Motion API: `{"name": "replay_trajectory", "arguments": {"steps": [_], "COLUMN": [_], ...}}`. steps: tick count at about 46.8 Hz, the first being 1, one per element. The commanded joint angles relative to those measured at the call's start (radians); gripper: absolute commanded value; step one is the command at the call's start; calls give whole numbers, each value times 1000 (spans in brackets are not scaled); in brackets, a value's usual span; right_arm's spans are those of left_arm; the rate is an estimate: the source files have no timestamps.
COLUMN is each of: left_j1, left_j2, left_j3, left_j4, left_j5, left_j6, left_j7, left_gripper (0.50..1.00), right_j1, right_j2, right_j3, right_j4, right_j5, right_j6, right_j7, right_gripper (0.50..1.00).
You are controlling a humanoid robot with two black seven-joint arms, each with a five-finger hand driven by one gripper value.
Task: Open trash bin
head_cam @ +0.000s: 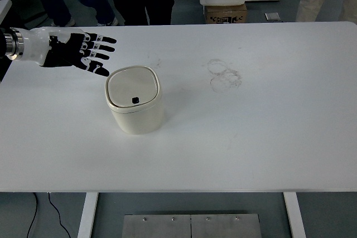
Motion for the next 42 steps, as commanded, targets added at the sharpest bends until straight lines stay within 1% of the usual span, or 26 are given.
{"name": "replay_trajectory", "arguments": {"steps": [1, 6, 12, 23, 28, 42], "left_j1": [-2, -15, -29, -38, -38, -36], "left_j2": [-3, -5, -5, -5, -6, -37], "left_j3": [0, 0, 0, 4, 20, 21], "left_j4": [-1, -15, -44, -52, -78, -86], "left_j5": [5, 7, 10, 10, 10, 10], "left_j6": [-20, -35, -49, -49, -49, -47], "left_j7": [1, 6, 60, 72, 110, 112], "left_gripper": [1000, 1000, 1000, 1000, 1000, 1000], "right_j1": [1, 1, -1, -1, 1, 1], "right_j2": [0, 0, 0, 0, 0, 0], "right_j3": [0, 0, 0, 0, 0, 0], "right_j4": [0, 0, 0, 0, 0, 0], "right_j5": [0, 0, 0, 0, 0, 0], "right_j6": [0, 0, 0, 0, 0, 0], "right_j7": [0, 0, 0, 0, 0, 0], "right_gripper": [991, 991, 991, 989, 989, 989]}}
